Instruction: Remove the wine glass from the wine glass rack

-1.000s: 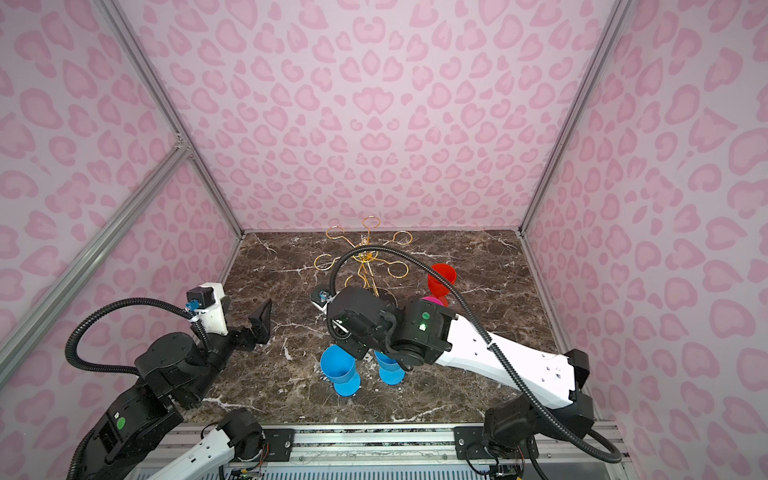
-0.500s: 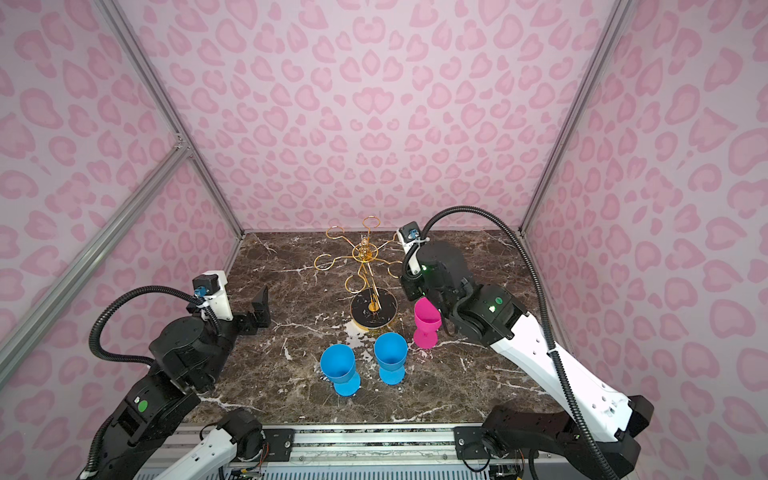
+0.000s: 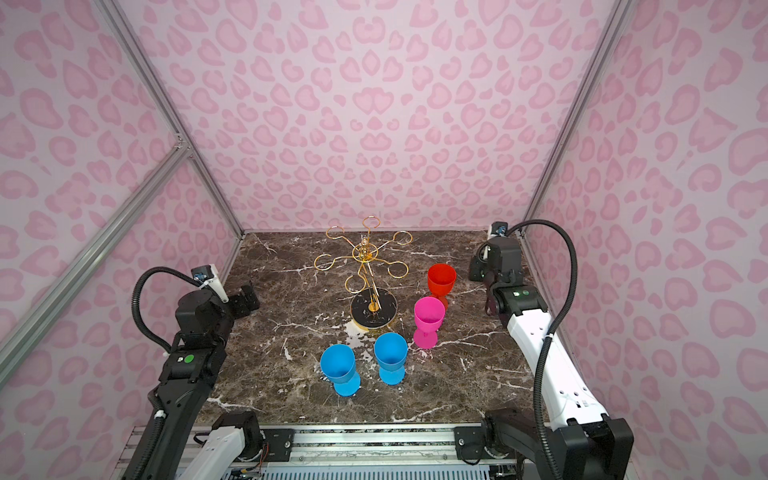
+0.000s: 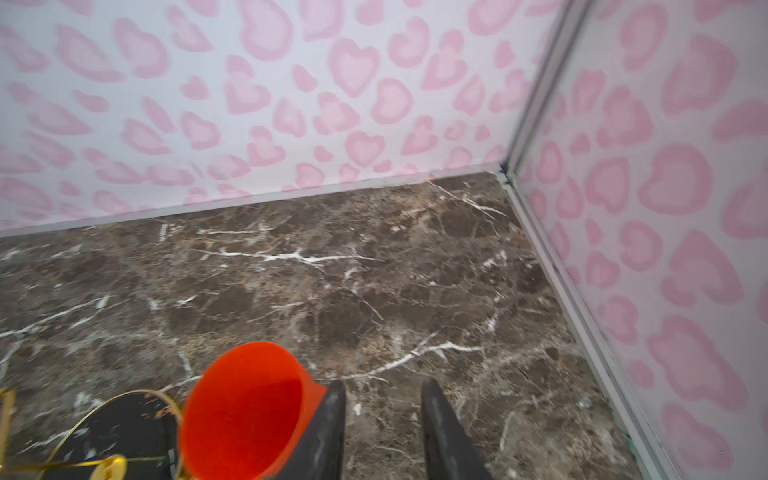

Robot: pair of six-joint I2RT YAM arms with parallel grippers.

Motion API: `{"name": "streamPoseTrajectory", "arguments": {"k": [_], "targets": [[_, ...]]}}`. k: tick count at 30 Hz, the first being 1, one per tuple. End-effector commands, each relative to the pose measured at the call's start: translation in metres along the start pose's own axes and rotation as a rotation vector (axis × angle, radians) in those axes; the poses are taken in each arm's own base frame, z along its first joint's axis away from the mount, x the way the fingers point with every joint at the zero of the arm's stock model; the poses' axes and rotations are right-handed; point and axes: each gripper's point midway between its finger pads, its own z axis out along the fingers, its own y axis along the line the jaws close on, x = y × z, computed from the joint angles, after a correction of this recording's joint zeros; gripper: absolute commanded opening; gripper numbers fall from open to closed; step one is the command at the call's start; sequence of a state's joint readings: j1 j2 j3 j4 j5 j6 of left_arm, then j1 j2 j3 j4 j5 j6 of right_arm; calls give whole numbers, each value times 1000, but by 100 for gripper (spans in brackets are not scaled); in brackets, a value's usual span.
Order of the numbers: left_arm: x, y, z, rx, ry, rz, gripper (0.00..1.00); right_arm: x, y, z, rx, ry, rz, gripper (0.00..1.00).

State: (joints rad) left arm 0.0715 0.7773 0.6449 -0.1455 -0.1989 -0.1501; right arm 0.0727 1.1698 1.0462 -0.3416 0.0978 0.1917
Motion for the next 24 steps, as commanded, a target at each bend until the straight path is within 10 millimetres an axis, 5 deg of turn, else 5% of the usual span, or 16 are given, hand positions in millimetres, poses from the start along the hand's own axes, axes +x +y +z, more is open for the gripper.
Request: {"name": "streamPoseTrajectory", "arguments": {"k": [1, 2, 4, 5, 10, 15, 24], "targets": [[7, 14, 14, -47, -44, -31, 97, 4, -25, 10, 45, -57, 91, 42], [19, 17, 19, -57, -28, -38, 97, 12, -35, 13, 67, -52, 100, 46], [39, 23, 26, -74, -42, -58, 97, 31, -52, 18, 115, -48, 111, 92], [44, 27, 27, -90, -70, -77, 97, 43, -59, 21, 135, -43, 112, 98], [57, 37, 31, -118, -184, -172, 97, 100, -65, 35, 135, -49, 45, 98], [92, 36, 61, -135, -51, -171, 97, 133, -58, 35, 116, -236, -61, 98], [81, -9, 114, 53, 10, -81, 98, 118, -61, 66, 155, -226, -21, 100]]}}
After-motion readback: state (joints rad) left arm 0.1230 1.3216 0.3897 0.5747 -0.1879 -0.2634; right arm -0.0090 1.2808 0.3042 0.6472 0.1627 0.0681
